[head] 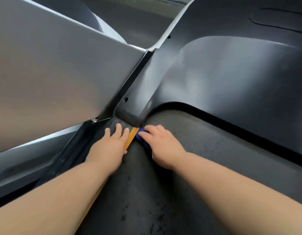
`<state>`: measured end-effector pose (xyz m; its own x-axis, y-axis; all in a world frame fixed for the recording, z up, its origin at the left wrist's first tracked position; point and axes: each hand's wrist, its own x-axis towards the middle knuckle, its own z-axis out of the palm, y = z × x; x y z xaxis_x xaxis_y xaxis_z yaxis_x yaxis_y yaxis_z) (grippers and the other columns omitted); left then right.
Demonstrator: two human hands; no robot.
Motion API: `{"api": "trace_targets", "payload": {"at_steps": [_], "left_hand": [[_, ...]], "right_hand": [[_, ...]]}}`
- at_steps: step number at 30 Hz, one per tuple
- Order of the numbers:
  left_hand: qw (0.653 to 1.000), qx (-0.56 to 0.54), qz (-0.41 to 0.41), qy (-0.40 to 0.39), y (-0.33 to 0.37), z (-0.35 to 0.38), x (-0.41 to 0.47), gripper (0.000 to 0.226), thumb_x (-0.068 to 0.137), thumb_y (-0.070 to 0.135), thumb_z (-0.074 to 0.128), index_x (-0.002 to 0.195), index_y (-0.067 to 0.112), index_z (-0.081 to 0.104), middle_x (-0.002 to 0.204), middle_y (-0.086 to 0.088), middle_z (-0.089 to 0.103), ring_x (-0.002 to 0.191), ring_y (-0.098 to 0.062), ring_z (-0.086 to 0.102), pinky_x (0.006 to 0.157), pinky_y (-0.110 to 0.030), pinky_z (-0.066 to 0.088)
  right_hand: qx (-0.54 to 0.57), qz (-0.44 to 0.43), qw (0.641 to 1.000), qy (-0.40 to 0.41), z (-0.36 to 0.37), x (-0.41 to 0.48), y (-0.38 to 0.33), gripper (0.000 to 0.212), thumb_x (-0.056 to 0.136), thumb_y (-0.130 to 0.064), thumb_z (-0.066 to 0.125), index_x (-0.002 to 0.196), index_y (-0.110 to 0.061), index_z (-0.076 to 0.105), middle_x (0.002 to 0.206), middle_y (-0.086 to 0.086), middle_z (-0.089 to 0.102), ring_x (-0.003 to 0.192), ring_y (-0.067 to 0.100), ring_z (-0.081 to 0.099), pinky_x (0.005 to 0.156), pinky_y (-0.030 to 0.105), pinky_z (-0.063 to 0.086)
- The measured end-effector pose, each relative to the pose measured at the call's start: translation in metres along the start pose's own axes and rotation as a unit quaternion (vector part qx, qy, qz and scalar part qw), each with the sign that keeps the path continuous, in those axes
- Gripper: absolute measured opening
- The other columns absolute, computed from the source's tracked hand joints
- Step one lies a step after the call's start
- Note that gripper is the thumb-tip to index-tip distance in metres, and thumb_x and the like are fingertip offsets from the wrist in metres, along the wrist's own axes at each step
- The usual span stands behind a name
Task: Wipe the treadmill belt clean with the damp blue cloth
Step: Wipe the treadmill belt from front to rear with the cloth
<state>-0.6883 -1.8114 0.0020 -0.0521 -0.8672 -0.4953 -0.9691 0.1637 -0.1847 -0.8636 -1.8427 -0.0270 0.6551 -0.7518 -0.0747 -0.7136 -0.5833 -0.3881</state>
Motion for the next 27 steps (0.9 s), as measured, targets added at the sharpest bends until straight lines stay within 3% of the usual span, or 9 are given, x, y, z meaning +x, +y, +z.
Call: {"api": "trace_targets", "payload": {"at_steps": [5, 9, 12, 14, 17, 19, 22, 25, 27], "left_hand": [[1.000, 0.001, 0.004, 0.000, 0.001, 0.004, 0.000, 0.067, 0.101, 0.036, 0.037, 0.151, 0.018, -0.005, 0.159, -0.008, -0.005, 0.143, -0.037, 0.012, 0.095, -0.038, 0.047], [1.000, -0.012, 0.000, 0.000, 0.002, 0.005, 0.000, 0.068, 0.101, 0.035, 0.037, 0.151, 0.018, -0.006, 0.159, -0.008, -0.007, 0.144, -0.037, 0.010, 0.096, -0.038, 0.048], [1.000, -0.002, 0.006, 0.004, 0.002, 0.003, 0.001, 0.070, 0.100, 0.037, 0.037, 0.151, 0.017, -0.007, 0.158, -0.009, -0.006, 0.143, -0.037, 0.010, 0.098, -0.038, 0.046], [1.000, -0.004, 0.004, 0.007, 0.003, 0.003, 0.003, 0.070, 0.100, 0.036, 0.038, 0.150, 0.017, -0.007, 0.158, -0.009, -0.006, 0.143, -0.037, 0.010, 0.096, -0.038, 0.048], [1.000, -0.005, 0.001, 0.010, 0.002, 0.004, 0.002, 0.070, 0.100, 0.033, 0.040, 0.150, 0.016, -0.005, 0.158, -0.011, -0.004, 0.143, -0.039, 0.010, 0.095, -0.040, 0.049], [1.000, -0.011, -0.001, 0.009, 0.003, 0.004, 0.001, 0.070, 0.099, 0.032, 0.042, 0.150, 0.016, -0.003, 0.158, -0.012, -0.002, 0.142, -0.040, 0.011, 0.094, -0.041, 0.049], [1.000, -0.021, -0.004, 0.004, 0.003, 0.003, 0.001, 0.072, 0.098, 0.033, 0.044, 0.150, 0.016, -0.002, 0.158, -0.010, -0.002, 0.142, -0.040, 0.011, 0.095, -0.042, 0.048], [1.000, -0.015, -0.003, 0.006, 0.002, 0.005, 0.002, 0.072, 0.099, 0.034, 0.044, 0.150, 0.017, -0.004, 0.158, -0.010, -0.003, 0.142, -0.040, 0.011, 0.096, -0.041, 0.048], [1.000, -0.014, 0.001, 0.012, 0.001, 0.007, 0.004, 0.070, 0.100, 0.033, 0.042, 0.150, 0.016, -0.004, 0.158, -0.011, -0.004, 0.142, -0.040, 0.011, 0.094, -0.040, 0.048]], "right_hand": [[-0.093, 0.214, 0.969, 0.087, -0.024, 0.021, 0.051, 0.031, 0.096, -0.020, 0.037, 0.123, -0.013, 0.052, 0.125, 0.009, 0.048, 0.108, 0.032, 0.044, 0.084, 0.042, 0.040], [-0.041, 0.059, 0.997, 0.018, -0.006, -0.002, 0.014, 0.043, 0.086, -0.014, 0.038, 0.128, -0.012, 0.047, 0.126, 0.009, 0.047, 0.105, 0.031, 0.044, 0.088, 0.042, 0.044], [-0.037, -0.089, 0.994, -0.058, -0.003, -0.017, 0.003, 0.054, 0.081, -0.023, 0.022, 0.122, -0.012, 0.055, 0.117, 0.010, 0.055, 0.095, 0.031, 0.051, 0.078, 0.040, 0.048], [-0.085, -0.045, 0.995, -0.022, -0.016, -0.002, 0.029, 0.056, 0.081, -0.023, 0.017, 0.122, -0.015, 0.053, 0.120, 0.009, 0.053, 0.100, 0.031, 0.050, 0.080, 0.041, 0.047], [-0.122, 0.121, 0.984, 0.036, -0.031, 0.023, 0.061, 0.042, 0.089, -0.015, 0.033, 0.128, -0.016, 0.048, 0.129, 0.008, 0.047, 0.112, 0.031, 0.043, 0.088, 0.043, 0.042], [-0.095, 0.159, 0.982, 0.042, -0.023, 0.017, 0.045, 0.041, 0.089, -0.012, 0.041, 0.130, -0.013, 0.047, 0.129, 0.009, 0.045, 0.111, 0.032, 0.041, 0.088, 0.044, 0.044], [-0.022, 0.049, 0.999, -0.002, 0.002, -0.019, -0.003, 0.041, 0.083, -0.015, 0.041, 0.122, -0.012, 0.053, 0.120, 0.008, 0.051, 0.100, 0.030, 0.047, 0.082, 0.042, 0.049], [-0.053, -0.098, 0.994, -0.018, 0.002, -0.029, 0.007, 0.045, 0.080, -0.020, 0.034, 0.113, -0.012, 0.064, 0.110, 0.008, 0.063, 0.084, 0.029, 0.059, 0.064, 0.035, 0.052], [-0.110, -0.046, 0.993, 0.019, -0.014, -0.016, 0.041, 0.045, 0.082, -0.020, 0.031, 0.113, -0.012, 0.063, 0.112, 0.011, 0.063, 0.086, 0.034, 0.060, 0.065, 0.037, 0.051]]}}
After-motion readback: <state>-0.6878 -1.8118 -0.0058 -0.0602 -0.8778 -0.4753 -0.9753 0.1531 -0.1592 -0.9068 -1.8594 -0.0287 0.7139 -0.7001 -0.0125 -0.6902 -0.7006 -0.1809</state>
